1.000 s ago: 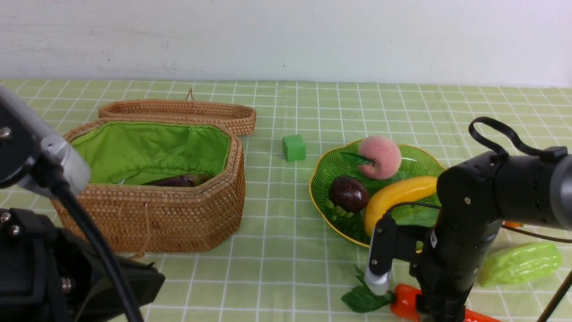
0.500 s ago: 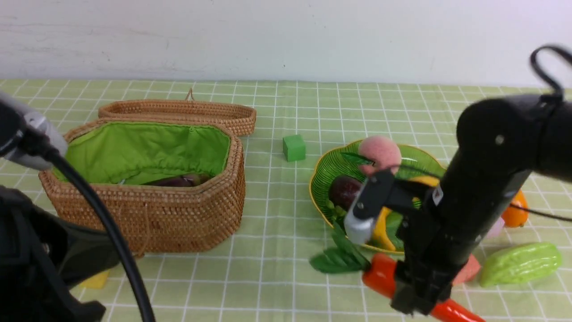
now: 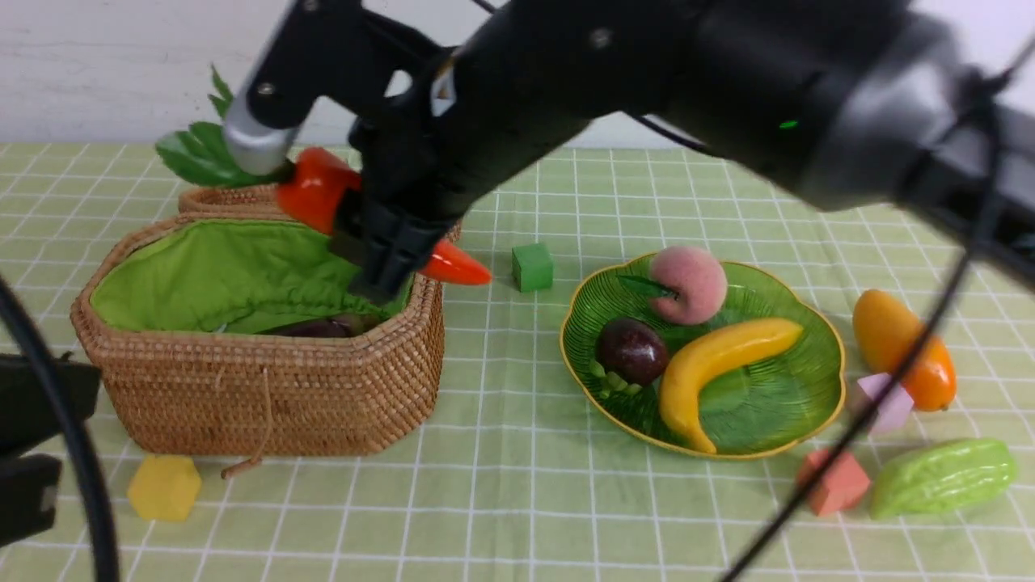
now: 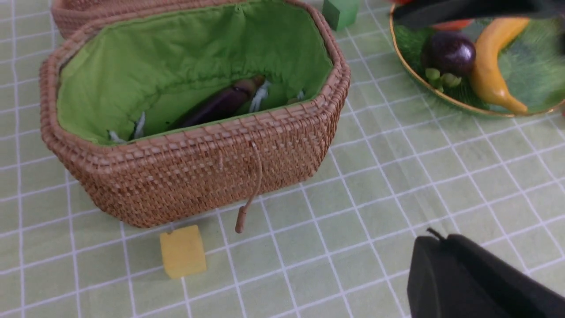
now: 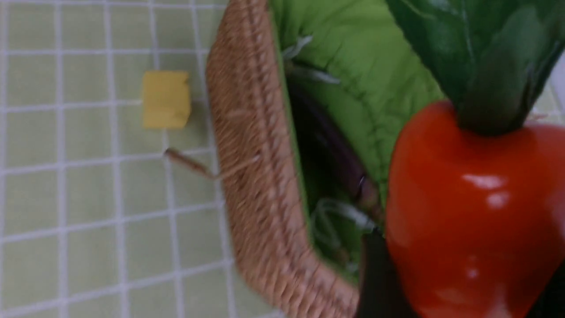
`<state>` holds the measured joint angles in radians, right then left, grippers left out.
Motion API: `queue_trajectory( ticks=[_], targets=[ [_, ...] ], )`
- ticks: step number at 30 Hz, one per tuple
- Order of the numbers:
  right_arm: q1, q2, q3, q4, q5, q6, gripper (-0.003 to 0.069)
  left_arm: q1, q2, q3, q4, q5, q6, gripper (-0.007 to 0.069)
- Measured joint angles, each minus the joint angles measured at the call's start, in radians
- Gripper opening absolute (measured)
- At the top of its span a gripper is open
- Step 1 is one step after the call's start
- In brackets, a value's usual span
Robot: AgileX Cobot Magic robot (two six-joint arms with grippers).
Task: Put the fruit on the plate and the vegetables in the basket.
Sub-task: Use the right arm to grab a carrot and put it into the left basket, then use the right arm to grab a mango and put it into the right plate
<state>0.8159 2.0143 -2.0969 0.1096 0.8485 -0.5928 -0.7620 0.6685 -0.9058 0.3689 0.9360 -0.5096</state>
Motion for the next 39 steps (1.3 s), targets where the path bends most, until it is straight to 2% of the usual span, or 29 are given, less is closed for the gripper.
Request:
queue_trajectory(
  ticks=[4,12,14,16,17,18,21,24,25,29,30,31,34,35,36,37,38,39],
  targets=[
    [0.000,0.174,-0.170,-0.020,-0.071,-0.003,0.0363,0.000,-0.052,0.000,0.005,0.000,-0.007,-0.0011],
    [0.000,0.265,-0.215,-0.069,-0.148,-0.003,0.0370,0.000,-0.082,0.000,0.008,0.002,-0.009,-0.0010],
    [0.001,0.271,-0.217,-0.069,-0.156,-0.002,0.0426,0.000,-0.082,0.000,0.008,0.002,-0.009,-0.0010],
    [0.001,0.272,-0.219,-0.069,-0.156,-0.002,0.0538,0.000,-0.082,0.000,0.008,0.003,-0.008,-0.0010],
    [0.001,0.272,-0.219,-0.069,-0.156,-0.002,0.0538,0.000,-0.082,0.000,0.008,0.003,-0.008,-0.0010],
    [0.002,0.269,-0.220,-0.069,-0.154,-0.002,0.0631,0.000,-0.082,0.000,0.008,0.003,-0.007,-0.0010],
    [0.003,0.259,-0.220,-0.069,-0.130,0.000,0.0673,0.000,-0.082,0.000,0.008,0.003,-0.007,-0.0010],
    [0.005,0.229,-0.220,-0.070,-0.060,0.030,0.0668,0.000,-0.082,0.000,0.007,0.000,-0.007,-0.0010],
    [0.005,0.218,-0.220,-0.071,-0.031,0.046,0.0657,0.000,-0.082,0.000,0.007,-0.002,-0.006,-0.0010],
    [0.007,0.107,-0.220,-0.087,0.166,0.161,0.0542,0.000,-0.082,0.000,-0.020,-0.012,0.012,-0.0010],
    [0.007,0.065,-0.222,-0.110,0.266,0.210,0.0474,0.000,-0.082,0.000,-0.049,-0.022,0.043,-0.0010],
    [0.007,0.059,-0.222,-0.115,0.293,0.223,0.0451,0.000,-0.082,0.000,-0.054,-0.023,0.048,-0.0010],
    [-0.013,-0.044,-0.200,-0.196,0.398,0.338,0.0191,0.000,-0.055,0.000,-0.178,-0.060,0.194,-0.0008],
    [-0.014,-0.055,-0.193,-0.200,0.398,0.338,0.0178,0.000,-0.053,0.000,-0.186,-0.061,0.194,-0.0008],
    [-0.022,-0.086,-0.167,-0.210,0.405,0.366,0.0086,0.000,-0.029,0.000,-0.258,-0.075,0.267,-0.0008],
    [-0.030,-0.115,-0.146,-0.219,0.404,0.382,0.0043,0.000,-0.015,0.000,-0.296,-0.082,0.304,-0.0008],
    [-0.033,-0.128,-0.125,-0.224,0.405,0.392,0.0026,0.000,-0.012,0.000,-0.306,-0.084,0.313,-0.0008],
    [-0.045,-0.171,-0.075,-0.235,0.405,0.426,-0.0008,0.000,0.016,0.000,-0.378,-0.094,0.379,-0.0006]
  ],
)
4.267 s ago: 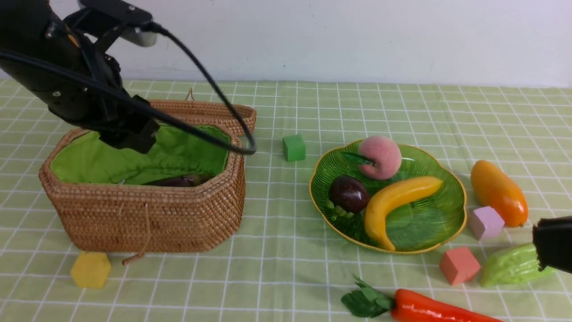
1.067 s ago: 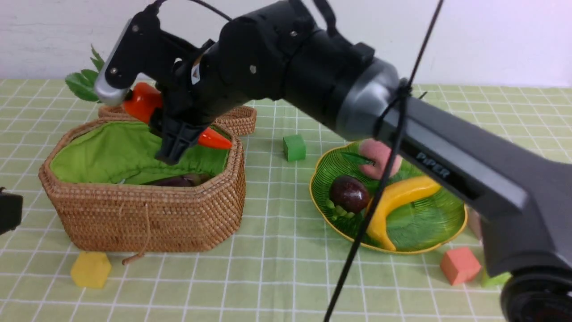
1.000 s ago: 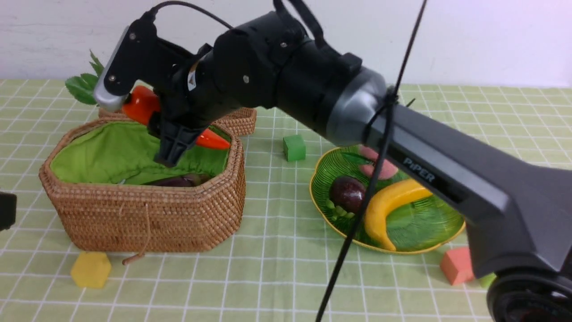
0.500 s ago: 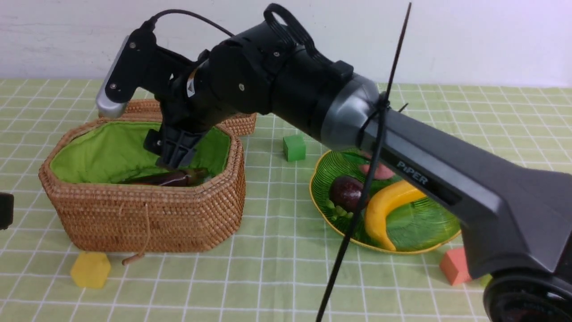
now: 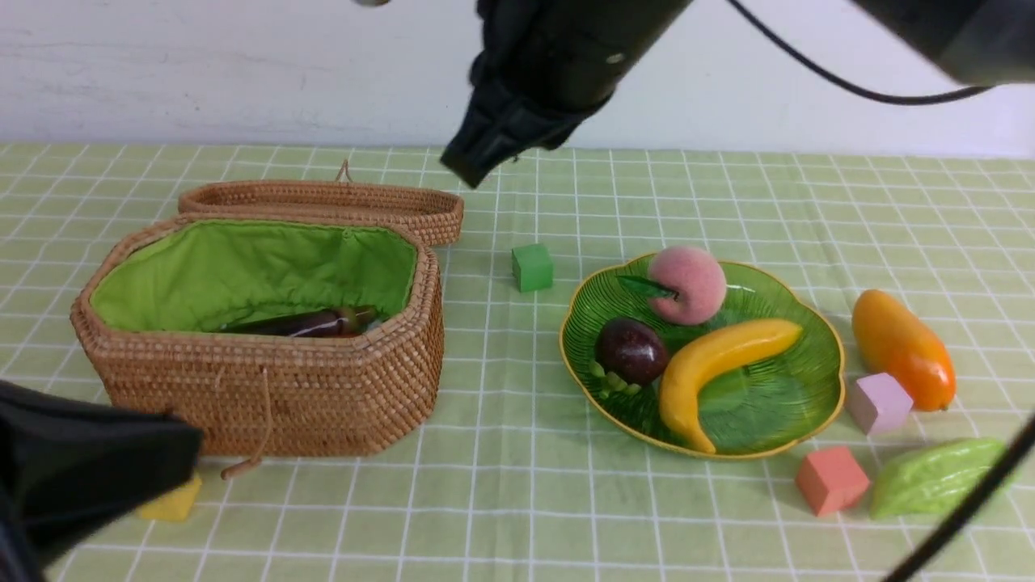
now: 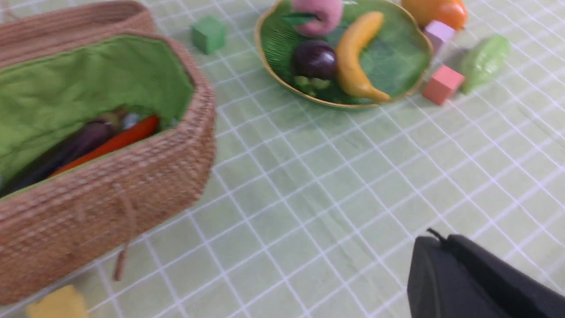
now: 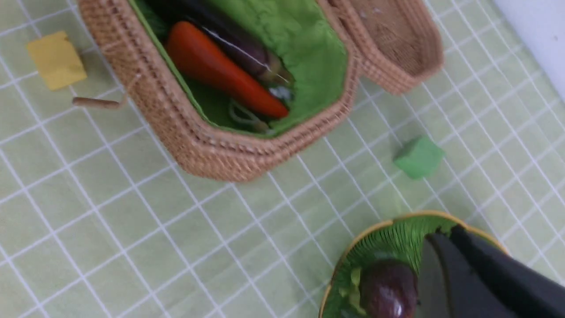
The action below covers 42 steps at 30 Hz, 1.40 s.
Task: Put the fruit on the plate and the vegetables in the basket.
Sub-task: Use the right arm to grab a mango and put it into the right plate
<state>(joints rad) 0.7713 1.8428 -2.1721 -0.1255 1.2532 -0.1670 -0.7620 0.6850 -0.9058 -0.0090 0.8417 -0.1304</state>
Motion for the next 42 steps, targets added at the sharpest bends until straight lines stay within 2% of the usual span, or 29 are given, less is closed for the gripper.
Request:
queue_trajectory(
  ticks=[3,7,11,12,15,18,22,26,28,29,30,36,37,38,42],
  targets=[
    [-0.042,-0.157,0.188,-0.017,-0.001,0.092,-0.0016,0.000,0.072,0.000,-0.143,-0.011,0.143,-0.0005],
    [-0.133,-0.363,0.442,-0.025,-0.001,0.156,-0.0015,0.000,0.131,0.000,-0.228,-0.044,0.237,-0.0005],
    [-0.267,-0.524,0.687,-0.029,0.006,0.226,-0.0010,0.000,0.154,0.000,-0.246,-0.088,0.263,-0.0003],
    [-0.267,-0.529,0.697,-0.029,0.007,0.226,-0.0010,0.000,0.154,0.000,-0.246,-0.091,0.263,-0.0003],
    [-0.394,-0.565,0.819,-0.005,0.008,0.284,-0.0006,0.000,0.154,0.000,-0.248,-0.130,0.271,-0.0002],
    [-0.484,-0.549,0.861,0.060,0.006,0.289,0.0004,0.000,0.154,0.000,-0.246,-0.131,0.297,-0.0002],
    [-0.553,-0.504,0.868,0.134,-0.007,0.259,0.0047,0.000,0.154,0.000,-0.245,-0.131,0.346,-0.0002],
    [-0.578,-0.448,0.870,0.141,-0.065,0.237,0.0125,0.000,0.154,0.000,-0.245,-0.131,0.368,-0.0002],
    [-0.602,-0.393,0.870,0.132,-0.101,0.234,0.0205,0.000,0.154,0.000,-0.245,-0.128,0.371,0.0000],
    [-0.605,-0.389,0.870,0.132,-0.105,0.234,0.0221,0.000,0.154,0.000,-0.245,-0.126,0.371,0.0000],
    [-0.640,-0.343,0.870,0.125,-0.143,0.233,0.0288,0.000,0.154,0.000,-0.245,-0.120,0.372,-0.0001],
    [-0.777,-0.127,0.781,0.168,-0.212,0.220,0.0528,0.000,0.154,0.000,-0.242,-0.114,0.417,0.0001],
    [-0.781,-0.119,0.775,0.168,-0.212,0.218,0.0528,0.000,0.154,0.000,-0.242,-0.114,0.420,0.0001],
    [-0.808,-0.048,0.722,0.171,-0.216,0.206,0.0580,0.000,0.154,0.000,-0.242,-0.114,0.433,0.0001],
    [-0.830,0.094,0.581,0.175,-0.218,0.181,0.0630,0.000,0.154,0.000,-0.242,-0.114,0.444,0.0002]
  ],
)
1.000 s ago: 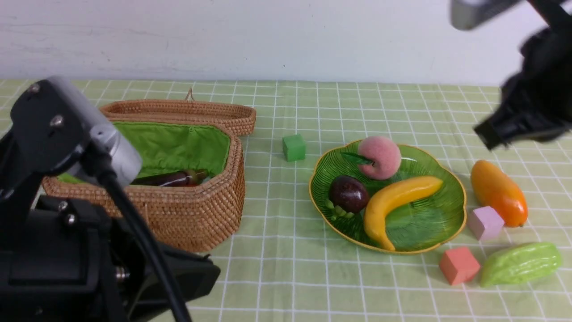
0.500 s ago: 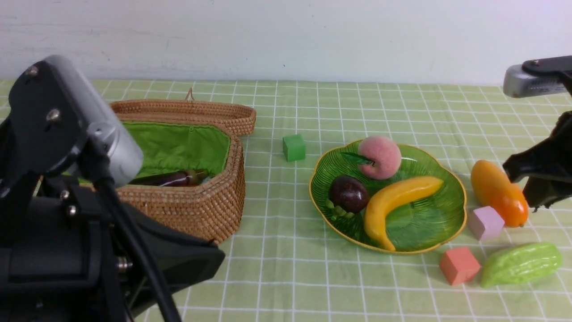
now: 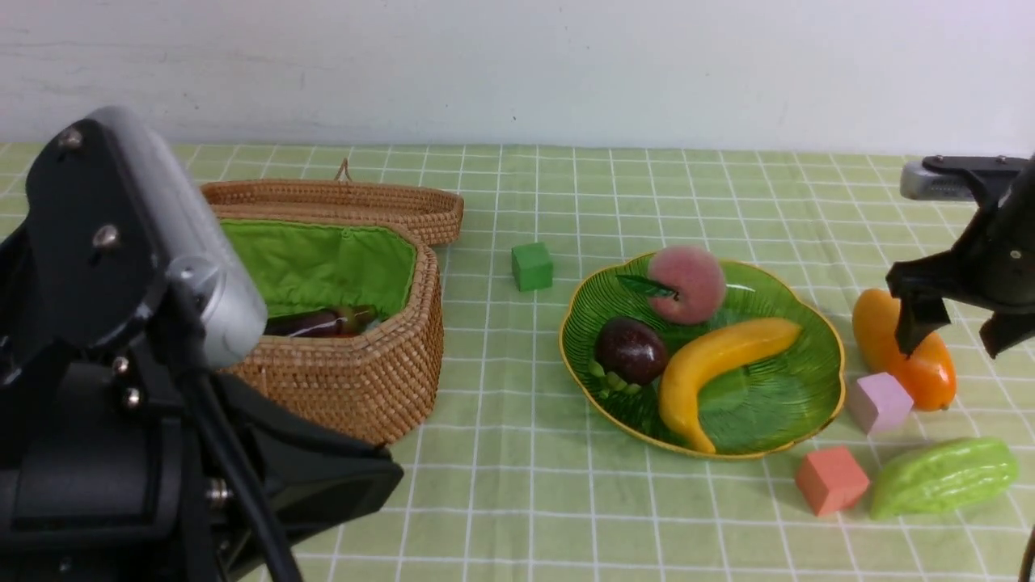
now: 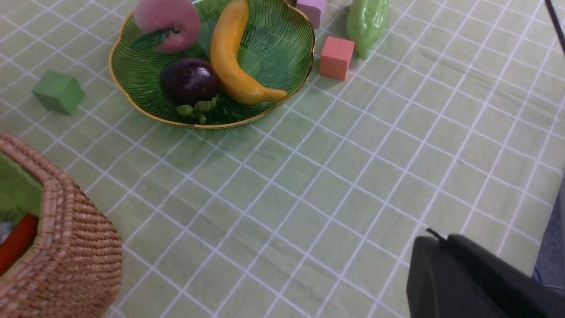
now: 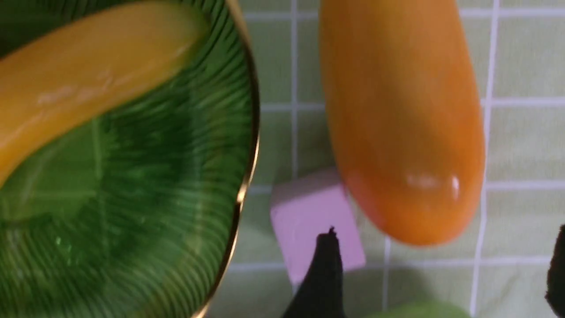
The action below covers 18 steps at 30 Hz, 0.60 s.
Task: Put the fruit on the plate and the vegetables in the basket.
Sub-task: Use the right arm to grab a mango and put it into the right plate
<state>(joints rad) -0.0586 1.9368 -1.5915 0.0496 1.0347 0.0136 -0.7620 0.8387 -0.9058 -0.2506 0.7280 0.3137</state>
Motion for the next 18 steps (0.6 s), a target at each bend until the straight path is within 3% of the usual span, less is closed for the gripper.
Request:
queue_trajectory(
  ticks=[8,18],
  targets=[
    [-0.002,0.166,-0.170,0.003,0.003,-0.051,0.0617,0.000,0.000,0.000,0.000,-0.002,0.002,0.0002],
    [-0.010,0.263,-0.187,-0.009,0.001,-0.079,0.0589,0.000,0.000,0.000,0.000,-0.003,0.002,0.0005]
  ],
)
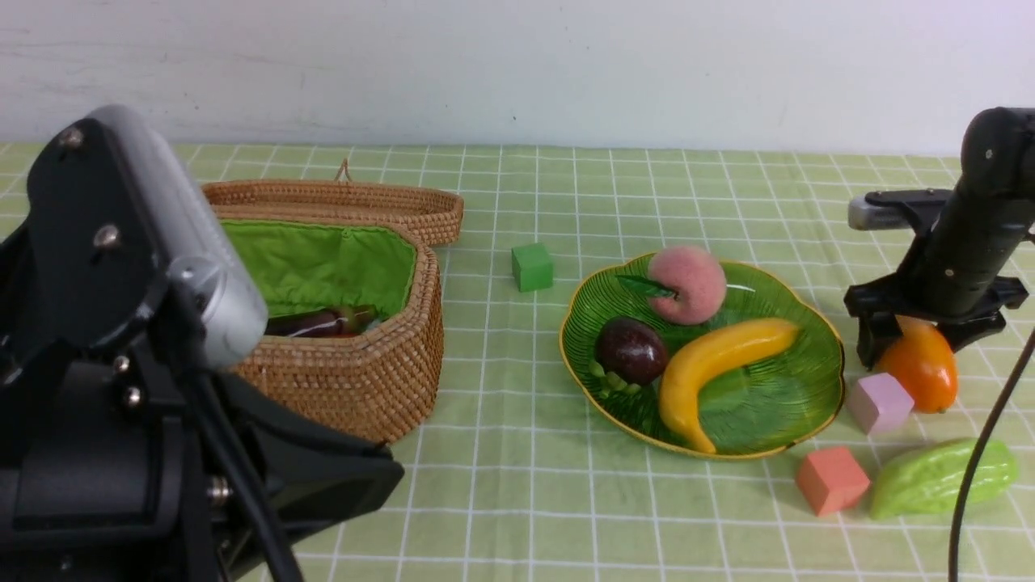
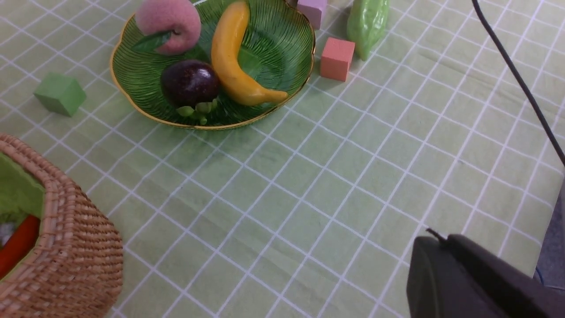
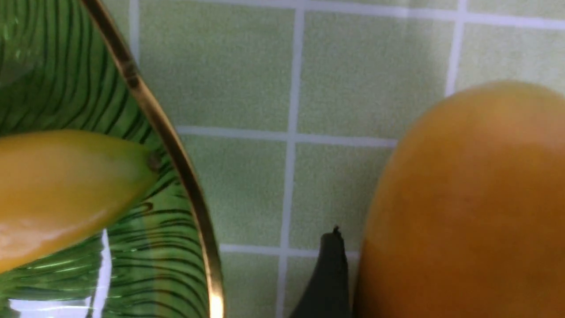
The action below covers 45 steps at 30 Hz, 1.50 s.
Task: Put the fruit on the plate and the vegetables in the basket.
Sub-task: Use the right arm to grab a mango and put it into the right plate
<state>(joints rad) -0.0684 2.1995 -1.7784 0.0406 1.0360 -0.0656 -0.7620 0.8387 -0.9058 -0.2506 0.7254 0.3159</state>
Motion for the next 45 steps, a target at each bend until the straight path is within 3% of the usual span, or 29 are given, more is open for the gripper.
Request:
queue_trajectory(
  ticks=[4,15,21,22,25,28,30,36,41,45],
  targets=[
    [0.000,0.018,0.000,0.001,-0.001,-0.002,0.0531,0.000,0.000,0.000,0.000,0.000,0.000,0.0005],
    [0.000,-0.061,-0.127,0.009,0.110,-0.001,0.0528,0.000,0.000,0.000,0.003,0.006,0.000,0.0005],
    [0.026,-0.189,-0.153,0.197,0.184,0.034,0.0528,0.000,0.000,0.000,0.004,0.006,0.000,0.0005],
    [0.076,-0.223,-0.125,0.259,0.188,0.034,0.0528,0.000,0.000,0.000,0.004,0.006,0.000,0.0005],
    [0.157,-0.232,-0.067,0.286,0.191,0.041,0.0528,0.000,0.000,0.000,0.005,0.006,0.004,0.0005],
    [0.214,-0.208,-0.034,0.258,0.193,0.078,0.0528,0.000,0.000,0.000,0.005,0.006,0.005,0.0005],
    [0.255,-0.170,-0.021,0.174,0.190,0.151,0.0528,0.000,0.000,0.000,0.005,0.006,0.021,0.0007],
    [0.267,-0.144,-0.020,0.090,0.186,0.243,0.0531,0.000,0.000,0.000,0.005,0.007,0.030,0.0009],
    [0.268,-0.145,-0.020,0.086,0.188,0.259,0.0662,0.000,0.000,0.000,0.005,0.009,0.032,0.0013],
    [0.269,-0.164,-0.020,0.086,0.188,0.259,0.0676,0.000,0.000,0.000,0.005,0.014,0.033,0.0015]
  ],
)
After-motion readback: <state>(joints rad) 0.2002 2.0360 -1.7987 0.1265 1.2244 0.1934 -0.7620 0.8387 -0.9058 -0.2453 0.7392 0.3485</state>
